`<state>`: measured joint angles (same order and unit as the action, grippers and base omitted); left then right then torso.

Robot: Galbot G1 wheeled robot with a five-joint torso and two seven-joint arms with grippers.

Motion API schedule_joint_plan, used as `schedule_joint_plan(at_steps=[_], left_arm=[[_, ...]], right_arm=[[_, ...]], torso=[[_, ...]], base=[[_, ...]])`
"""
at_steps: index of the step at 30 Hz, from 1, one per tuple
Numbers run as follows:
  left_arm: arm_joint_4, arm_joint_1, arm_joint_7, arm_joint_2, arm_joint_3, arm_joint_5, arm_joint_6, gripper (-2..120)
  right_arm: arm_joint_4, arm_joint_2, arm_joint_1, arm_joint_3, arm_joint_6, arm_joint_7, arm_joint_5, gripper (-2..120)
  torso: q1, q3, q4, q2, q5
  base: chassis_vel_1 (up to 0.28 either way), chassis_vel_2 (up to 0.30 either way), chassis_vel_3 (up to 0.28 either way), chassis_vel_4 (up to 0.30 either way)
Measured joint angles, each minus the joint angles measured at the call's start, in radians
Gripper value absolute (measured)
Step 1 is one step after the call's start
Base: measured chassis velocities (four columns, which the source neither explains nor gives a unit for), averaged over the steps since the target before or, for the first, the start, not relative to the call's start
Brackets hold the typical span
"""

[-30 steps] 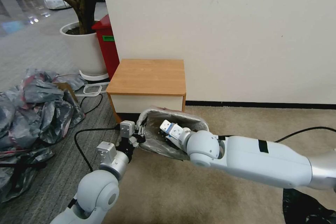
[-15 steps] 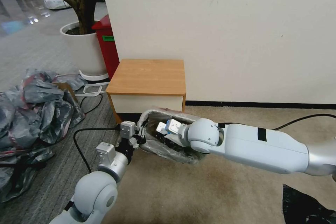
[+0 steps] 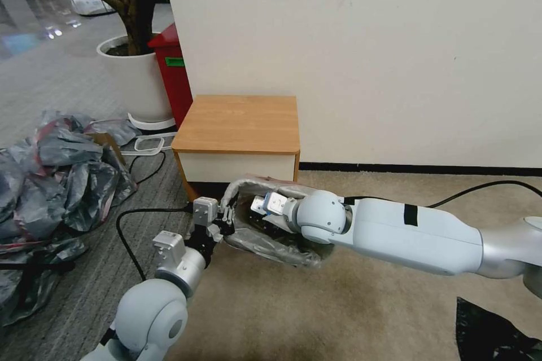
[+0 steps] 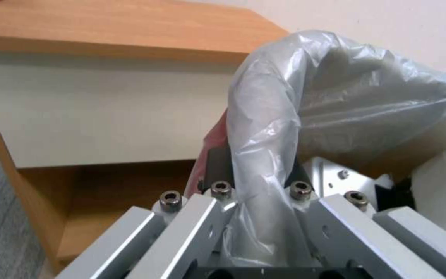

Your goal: Pick up the garbage bag from the table and place it over the trash can.

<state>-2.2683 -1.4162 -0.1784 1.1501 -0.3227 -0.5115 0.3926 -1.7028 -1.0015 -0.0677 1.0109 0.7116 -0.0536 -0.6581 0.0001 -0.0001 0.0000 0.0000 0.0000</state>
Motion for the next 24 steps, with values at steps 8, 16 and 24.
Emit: schedule_joint_plan(at_steps=[8, 16, 24], left_arm=[[-0.002, 0.017, -0.030, 0.007, 0.005, -0.033, 0.038, 5], [-0.005, 0.030, -0.051, 0.018, 0.008, -0.065, 0.069, 5], [0.016, 0.033, -0.052, 0.023, 0.010, -0.046, 0.066, 5]], right_arm=[[0.026, -0.016, 0.002, 0.015, 0.000, 0.018, 0.047, 0], [0.040, -0.016, 0.003, 0.031, 0.001, 0.033, 0.078, 0], [-0.013, 0.008, 0.005, 0.014, 0.001, 0.024, 0.026, 0]], torso=[[0.000, 0.000, 0.0001, 0.000, 0.0000], [0.000, 0.000, 0.0000, 0.000, 0.0000], [0.000, 0.000, -0.0001, 0.000, 0.0001]], base=[[0.000, 0.000, 0.000, 0.000], [0.000, 0.000, 0.000, 0.000], [0.000, 0.000, 0.000, 0.000]])
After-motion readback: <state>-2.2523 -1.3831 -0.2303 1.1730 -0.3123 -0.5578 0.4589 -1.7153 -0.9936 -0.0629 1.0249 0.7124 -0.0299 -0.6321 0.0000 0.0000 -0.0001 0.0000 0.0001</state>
